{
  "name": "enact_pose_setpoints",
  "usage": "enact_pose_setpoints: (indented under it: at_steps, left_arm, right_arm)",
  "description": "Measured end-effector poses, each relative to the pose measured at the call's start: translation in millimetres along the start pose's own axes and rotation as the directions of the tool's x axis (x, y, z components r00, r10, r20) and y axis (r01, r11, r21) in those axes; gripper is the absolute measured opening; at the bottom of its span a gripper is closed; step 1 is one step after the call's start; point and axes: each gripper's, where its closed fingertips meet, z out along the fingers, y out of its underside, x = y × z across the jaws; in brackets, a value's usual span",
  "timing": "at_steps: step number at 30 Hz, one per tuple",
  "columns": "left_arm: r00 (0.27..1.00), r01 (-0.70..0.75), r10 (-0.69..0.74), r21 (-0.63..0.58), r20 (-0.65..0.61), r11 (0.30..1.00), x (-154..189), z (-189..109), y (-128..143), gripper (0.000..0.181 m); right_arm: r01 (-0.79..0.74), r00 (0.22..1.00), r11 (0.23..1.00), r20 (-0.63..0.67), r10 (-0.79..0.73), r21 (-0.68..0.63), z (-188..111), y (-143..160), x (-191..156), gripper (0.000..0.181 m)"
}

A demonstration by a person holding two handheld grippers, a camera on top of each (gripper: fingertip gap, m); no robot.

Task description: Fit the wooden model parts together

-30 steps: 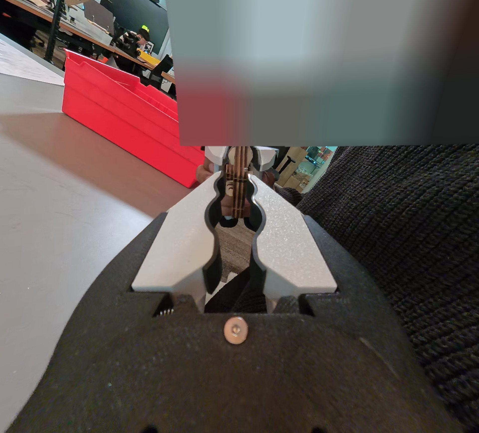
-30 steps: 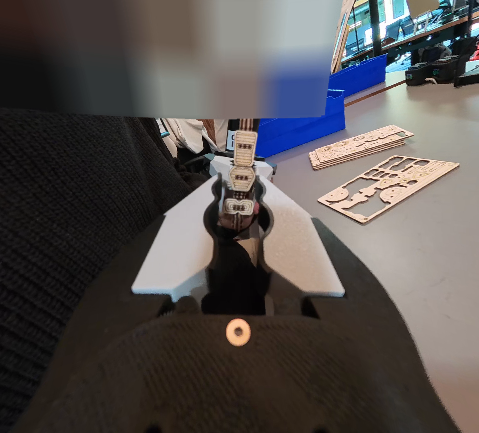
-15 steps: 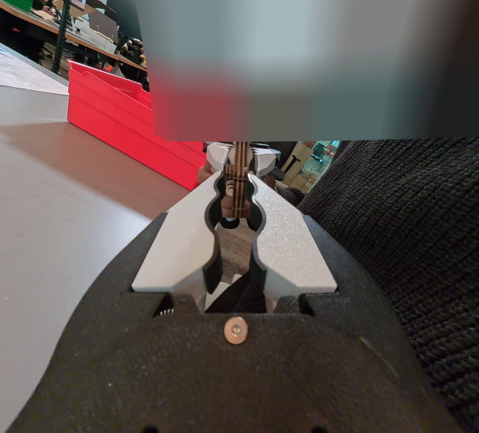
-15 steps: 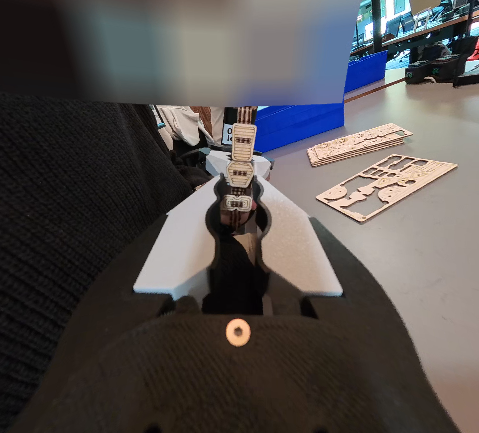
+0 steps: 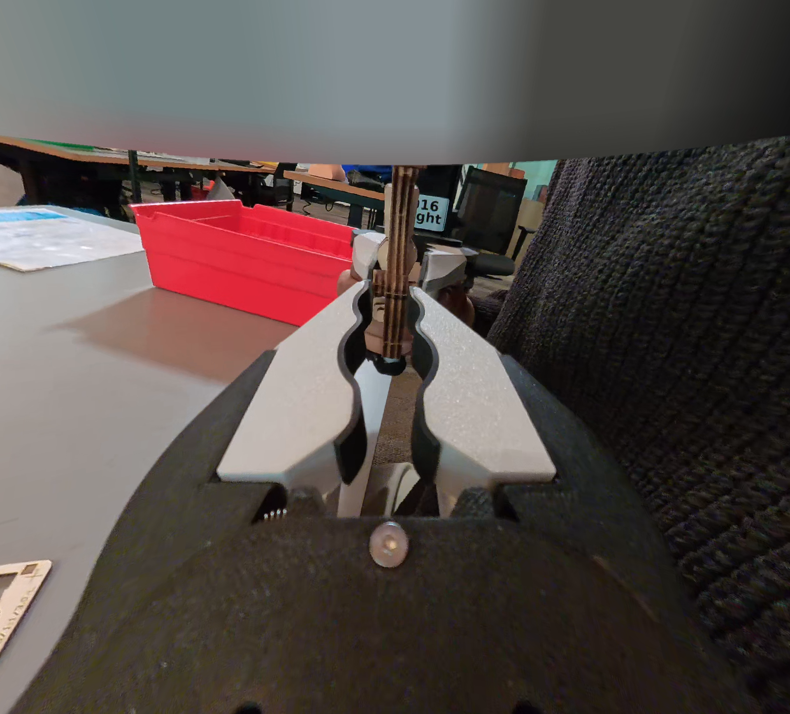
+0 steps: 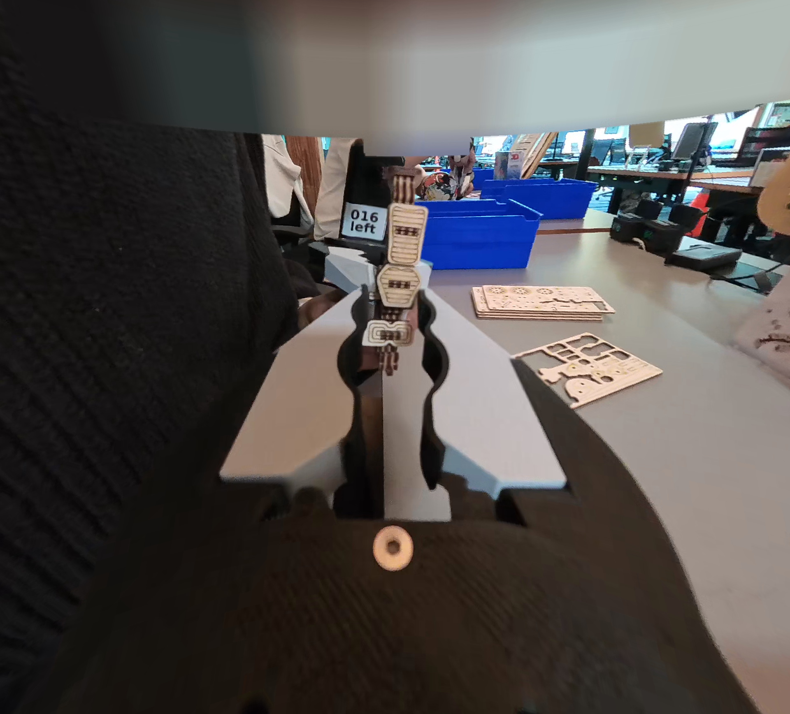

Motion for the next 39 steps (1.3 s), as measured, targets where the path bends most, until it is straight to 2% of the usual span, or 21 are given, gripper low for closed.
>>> enact_pose_setpoints:
  at_steps: [6, 23, 26, 32, 39]
  left_arm:
    - [1.000, -0.030, 0.030, -0.007, -0.008, 1.000, 3, 0, -1, 0.013]
    - [0.999, 0.027, -0.028, -0.029, -0.034, 0.999, 1, 1, 4, 0.013]
    - [0.998, 0.066, -0.067, -0.046, -0.016, 0.997, -5, 1, 8, 0.013]
    - [0.967, 0.254, -0.254, -0.050, -0.005, 0.966, -19, 2, 16, 0.013]
    - [0.975, 0.223, -0.223, -0.060, 0.010, 0.973, -17, 3, 17, 0.013]
  right_arm:
    - [-0.002, 1.000, 1.000, 0.015, 0.002, 0.000, 0, -1, -3, 0.021]
    - [-0.141, 0.987, 0.990, 0.076, 0.141, -0.013, -2, 4, -4, 0.021]
    - [-0.160, 0.985, 0.987, 0.061, 0.162, -0.025, -2, 7, 0, 0.021]
    - [-0.314, 0.949, 0.948, 0.028, 0.315, -0.052, -4, 19, 14, 0.021]
    - [-0.316, 0.948, 0.947, 0.023, 0.317, -0.058, -5, 20, 14, 0.021]
